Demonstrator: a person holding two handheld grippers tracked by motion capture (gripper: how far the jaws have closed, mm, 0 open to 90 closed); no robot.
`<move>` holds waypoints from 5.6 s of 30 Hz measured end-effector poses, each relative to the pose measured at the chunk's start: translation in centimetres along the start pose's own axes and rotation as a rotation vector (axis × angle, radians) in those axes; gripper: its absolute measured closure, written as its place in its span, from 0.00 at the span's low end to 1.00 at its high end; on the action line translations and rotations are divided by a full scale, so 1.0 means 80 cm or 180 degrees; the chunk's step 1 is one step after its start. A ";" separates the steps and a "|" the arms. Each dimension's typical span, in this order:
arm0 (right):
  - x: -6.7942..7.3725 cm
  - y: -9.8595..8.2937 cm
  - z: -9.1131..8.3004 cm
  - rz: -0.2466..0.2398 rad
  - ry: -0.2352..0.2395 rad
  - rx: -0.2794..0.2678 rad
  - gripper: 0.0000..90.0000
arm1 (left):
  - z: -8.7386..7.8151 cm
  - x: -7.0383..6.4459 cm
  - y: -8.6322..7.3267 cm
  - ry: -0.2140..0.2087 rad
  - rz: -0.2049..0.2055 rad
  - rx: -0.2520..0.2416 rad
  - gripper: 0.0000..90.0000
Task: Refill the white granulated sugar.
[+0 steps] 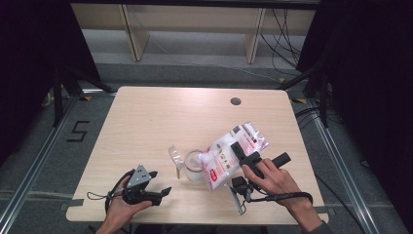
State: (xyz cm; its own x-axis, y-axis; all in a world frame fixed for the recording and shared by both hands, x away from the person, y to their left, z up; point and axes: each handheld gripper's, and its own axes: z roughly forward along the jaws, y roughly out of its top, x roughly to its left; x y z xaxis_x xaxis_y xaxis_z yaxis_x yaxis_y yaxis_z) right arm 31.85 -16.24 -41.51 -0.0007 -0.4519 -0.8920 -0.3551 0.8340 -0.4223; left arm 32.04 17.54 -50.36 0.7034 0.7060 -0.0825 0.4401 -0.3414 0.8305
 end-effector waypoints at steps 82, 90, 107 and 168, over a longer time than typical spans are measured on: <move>-0.001 -0.004 -0.002 -0.0057 -0.0064 -0.0029 0.87 | -0.002 0.001 0.001 0.0018 0.0049 -0.0005 0.24; -0.001 -0.005 -0.003 -0.0005 -0.0066 -0.0018 0.87 | -0.002 0.001 0.001 0.0013 0.0033 -0.0016 0.24; -0.003 -0.007 -0.004 -0.0027 -0.0118 -0.0040 0.87 | -0.002 0.002 0.001 0.0007 0.0035 -0.0016 0.24; -0.002 -0.008 -0.007 0.0029 -0.0143 -0.0026 0.88 | -0.002 0.002 0.001 0.0008 0.0034 -0.0022 0.24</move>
State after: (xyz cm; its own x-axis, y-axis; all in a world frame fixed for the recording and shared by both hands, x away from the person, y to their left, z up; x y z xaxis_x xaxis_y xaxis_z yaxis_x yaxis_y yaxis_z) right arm 31.53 -16.88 -41.02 0.0379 -0.4297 -0.9022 -0.3630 0.8352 -0.4130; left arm 32.08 17.71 -50.24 0.7066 0.7039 -0.0721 0.4287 -0.3448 0.8351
